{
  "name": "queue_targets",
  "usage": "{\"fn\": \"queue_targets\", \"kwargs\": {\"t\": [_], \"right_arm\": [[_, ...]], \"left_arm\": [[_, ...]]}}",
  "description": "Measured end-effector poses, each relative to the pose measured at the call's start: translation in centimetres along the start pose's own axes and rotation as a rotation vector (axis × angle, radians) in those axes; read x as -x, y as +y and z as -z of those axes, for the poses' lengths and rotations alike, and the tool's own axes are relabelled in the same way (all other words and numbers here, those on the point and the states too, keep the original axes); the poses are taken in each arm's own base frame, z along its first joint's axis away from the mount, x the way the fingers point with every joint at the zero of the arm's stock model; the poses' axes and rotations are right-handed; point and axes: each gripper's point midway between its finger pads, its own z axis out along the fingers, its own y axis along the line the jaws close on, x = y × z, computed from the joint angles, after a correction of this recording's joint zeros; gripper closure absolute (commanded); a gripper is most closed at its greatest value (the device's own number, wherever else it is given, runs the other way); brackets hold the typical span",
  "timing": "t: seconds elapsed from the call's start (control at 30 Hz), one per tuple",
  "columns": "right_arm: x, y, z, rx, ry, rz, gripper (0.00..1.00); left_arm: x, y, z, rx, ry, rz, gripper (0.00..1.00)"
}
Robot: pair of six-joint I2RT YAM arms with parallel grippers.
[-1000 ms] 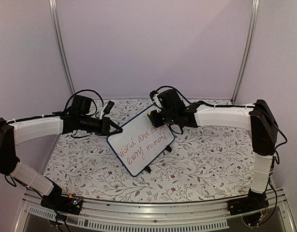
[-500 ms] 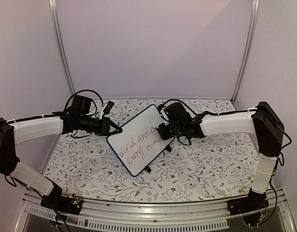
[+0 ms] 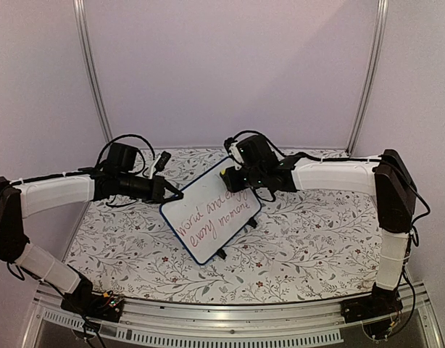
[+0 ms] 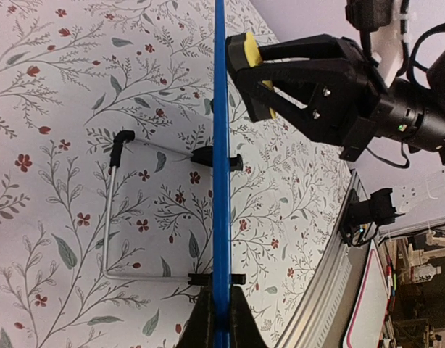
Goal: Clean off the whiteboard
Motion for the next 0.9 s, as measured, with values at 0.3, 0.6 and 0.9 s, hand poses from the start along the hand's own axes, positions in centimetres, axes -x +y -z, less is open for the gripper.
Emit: {"fn": "queue_targets", "kwargs": {"t": [0.3, 0.6, 0.9], "right_arm": [[-3.0, -0.7, 0.0, -0.005, 0.029, -0.004, 0.82], [-3.6, -1.0, 0.3, -0.013, 0.044, -0.004, 0.82], [0.3, -0.1, 1.0, -0.001, 0.002, -0.001, 0.82]], "left_arm": [[0.0, 0.2, 0.0, 0.01, 0.0, 0.006, 1.0], [0.0, 0.1, 0.0, 0.006, 0.001, 0.003, 1.0], [0.0, -0.1, 0.0, -0.007, 0.002, -0.002, 1.0]]}}
